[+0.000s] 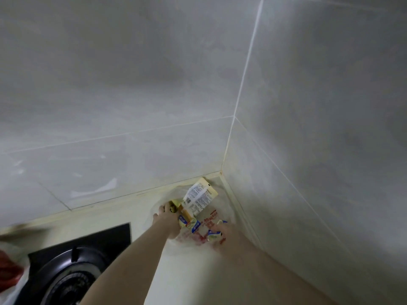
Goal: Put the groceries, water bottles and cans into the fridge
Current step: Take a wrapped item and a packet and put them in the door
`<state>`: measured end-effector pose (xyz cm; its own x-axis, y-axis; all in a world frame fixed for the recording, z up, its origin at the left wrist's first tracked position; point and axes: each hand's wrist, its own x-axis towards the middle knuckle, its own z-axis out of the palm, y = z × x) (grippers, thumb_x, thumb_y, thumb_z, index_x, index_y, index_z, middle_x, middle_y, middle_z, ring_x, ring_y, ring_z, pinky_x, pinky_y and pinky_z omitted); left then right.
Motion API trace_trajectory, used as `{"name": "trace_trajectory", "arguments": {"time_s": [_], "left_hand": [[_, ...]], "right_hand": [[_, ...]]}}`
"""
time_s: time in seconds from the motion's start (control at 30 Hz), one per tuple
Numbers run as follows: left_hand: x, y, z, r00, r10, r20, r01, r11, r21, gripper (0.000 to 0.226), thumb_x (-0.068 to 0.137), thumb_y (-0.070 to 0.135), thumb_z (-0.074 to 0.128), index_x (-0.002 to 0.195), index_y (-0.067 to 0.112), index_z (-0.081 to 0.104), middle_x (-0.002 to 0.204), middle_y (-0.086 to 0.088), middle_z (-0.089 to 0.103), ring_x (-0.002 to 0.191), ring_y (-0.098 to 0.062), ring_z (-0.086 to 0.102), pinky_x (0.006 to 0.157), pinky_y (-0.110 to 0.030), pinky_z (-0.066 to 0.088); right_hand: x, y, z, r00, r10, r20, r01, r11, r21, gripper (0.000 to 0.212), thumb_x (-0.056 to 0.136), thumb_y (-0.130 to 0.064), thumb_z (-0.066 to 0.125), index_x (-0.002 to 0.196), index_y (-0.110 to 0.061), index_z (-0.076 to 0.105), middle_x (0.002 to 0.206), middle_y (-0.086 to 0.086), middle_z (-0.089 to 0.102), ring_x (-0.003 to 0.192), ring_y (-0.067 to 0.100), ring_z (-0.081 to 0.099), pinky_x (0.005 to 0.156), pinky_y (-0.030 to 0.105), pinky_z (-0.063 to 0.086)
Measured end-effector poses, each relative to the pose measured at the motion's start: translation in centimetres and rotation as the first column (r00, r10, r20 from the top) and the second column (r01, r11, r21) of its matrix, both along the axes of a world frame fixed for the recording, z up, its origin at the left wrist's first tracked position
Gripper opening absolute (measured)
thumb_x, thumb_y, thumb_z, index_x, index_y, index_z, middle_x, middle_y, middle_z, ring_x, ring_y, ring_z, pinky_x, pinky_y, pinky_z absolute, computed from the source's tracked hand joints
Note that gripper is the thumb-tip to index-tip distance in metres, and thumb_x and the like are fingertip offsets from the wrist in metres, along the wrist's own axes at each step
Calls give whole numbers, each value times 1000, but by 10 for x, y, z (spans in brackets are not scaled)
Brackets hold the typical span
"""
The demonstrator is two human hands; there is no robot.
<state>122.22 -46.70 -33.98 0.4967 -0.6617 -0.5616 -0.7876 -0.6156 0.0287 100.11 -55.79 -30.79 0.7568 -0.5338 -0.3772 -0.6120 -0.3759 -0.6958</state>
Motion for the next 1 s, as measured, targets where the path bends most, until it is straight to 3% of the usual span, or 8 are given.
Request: {"name": "trace_trajectory", "arguments": {"time_s": [0.1,0.23,0.33,0.47,0.67,0.8,0.87,1.0], "left_hand": [[4,1,-7,1000,-8,1,8,1000,-6,79,89,20,57,158,37,21,163,-16,4,146,-40,18,116,-49,32],[11,8,-8,999,-34,35,39,989,-139,46,89,15,63,133,30,57,151,-8,30,125,-33,39,101,-40,48],[14,14,-7,993,-55,101,76,972,-222,26,91,13,64,115,22,62,132,-2,50,106,-24,49,87,-34,54],[12,18,3,988,-88,130,119,958,-261,10,96,16,59,104,19,64,99,-1,64,87,-20,61,79,-30,58],[13,32,-3,980,-129,149,170,936,-309,11,97,19,58,107,23,59,110,1,62,95,-18,61,86,-29,56],[13,41,-14,978,-86,193,135,956,-259,24,94,14,64,118,17,61,119,-3,55,98,-19,58,84,-28,54],[14,41,-16,976,-64,209,118,959,-257,26,94,16,66,119,14,59,115,-5,56,95,-19,58,83,-28,54],[18,41,-6,979,-13,205,86,934,-347,18,93,13,67,110,16,61,105,-2,55,87,-17,55,77,-27,53]], "right_hand": [[-4,2,-2,1000,-3,-7,3,1000,15,31,86,-3,57,112,-8,72,93,-14,59,69,-7,56,60,9,45],[-8,0,-10,1000,-16,-10,16,999,-38,13,83,-10,59,87,-10,71,88,5,68,75,10,62,71,46,56],[-12,1,-18,999,-50,-16,51,999,11,22,86,-18,67,107,-23,73,106,-6,63,92,10,65,79,31,57],[-15,2,-28,995,-102,-15,102,995,22,30,82,-29,65,112,-32,69,121,-7,55,101,10,65,91,34,57],[-6,6,-17,997,-73,-34,75,996,42,31,91,-13,59,120,-18,67,95,-13,53,66,-1,53,55,8,37],[0,6,-15,998,-59,-8,59,998,38,28,86,-20,58,110,-28,70,116,-10,61,86,8,65,71,23,54],[2,5,-14,999,-54,1,53,998,36,28,86,-20,59,111,-29,70,119,-10,60,83,4,63,66,17,48],[12,0,-12,991,-130,25,127,988,93,22,86,-11,63,101,-25,72,103,-7,67,75,0,66,62,13,47]]}}
